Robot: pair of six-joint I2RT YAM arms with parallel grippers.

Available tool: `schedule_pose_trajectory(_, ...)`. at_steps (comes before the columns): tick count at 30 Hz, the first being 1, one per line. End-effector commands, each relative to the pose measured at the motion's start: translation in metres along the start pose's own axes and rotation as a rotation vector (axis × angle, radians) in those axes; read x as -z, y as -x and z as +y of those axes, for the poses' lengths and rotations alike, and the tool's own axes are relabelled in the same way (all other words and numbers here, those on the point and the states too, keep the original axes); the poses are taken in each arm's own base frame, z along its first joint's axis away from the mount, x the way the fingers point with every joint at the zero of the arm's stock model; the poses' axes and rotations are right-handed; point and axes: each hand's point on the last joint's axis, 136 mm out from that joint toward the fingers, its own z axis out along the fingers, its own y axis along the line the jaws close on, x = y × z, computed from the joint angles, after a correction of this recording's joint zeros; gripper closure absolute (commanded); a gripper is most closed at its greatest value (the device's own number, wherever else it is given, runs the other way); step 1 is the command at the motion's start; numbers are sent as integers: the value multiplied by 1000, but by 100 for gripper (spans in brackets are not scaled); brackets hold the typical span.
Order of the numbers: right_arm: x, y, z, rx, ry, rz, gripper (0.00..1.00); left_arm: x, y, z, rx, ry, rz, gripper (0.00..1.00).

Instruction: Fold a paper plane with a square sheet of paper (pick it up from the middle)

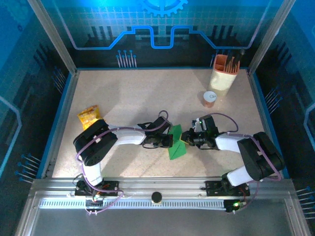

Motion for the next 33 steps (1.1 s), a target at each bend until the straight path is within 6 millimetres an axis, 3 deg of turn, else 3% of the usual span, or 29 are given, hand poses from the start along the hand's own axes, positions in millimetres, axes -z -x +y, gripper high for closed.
schedule_pose_trajectory(1,1,3,7,33,40,3,91,7,-9,2,17,4,31,100)
schedule_pose_trajectory(5,6,5,21,75,64,11,90,24,1,-9,3,-17,-32,92)
schedule_pose_trajectory(8,14,2,33,161,13,20,91,58,20,-10,1,-26,-206,93)
schedule_pose_trajectory(11,28,3,50,350,-153,-29,92,97,35,1,20,10,-363,84)
schedule_pose_trajectory(15,56,15,64,527,-405,-144,91,130,46,29,88,68,-457,75)
schedule_pose_trajectory(18,71,22,72,640,-584,-194,91,154,48,55,157,132,-548,53)
schedule_pose_trajectory(21,88,32,71,724,-829,-229,91,177,47,80,223,188,-650,14)
schedule_pose_trajectory(22,94,37,70,743,-923,-244,92,184,46,89,250,205,-675,4)
schedule_pose_trajectory(23,98,40,70,753,-991,-261,91,188,44,95,267,210,-687,0)
schedule_pose_trajectory(29,90,44,76,826,-1271,-342,91,202,34,130,375,284,-671,0)
schedule_pose_trajectory(33,57,36,73,815,-1274,-318,90,212,23,156,465,337,-697,0)
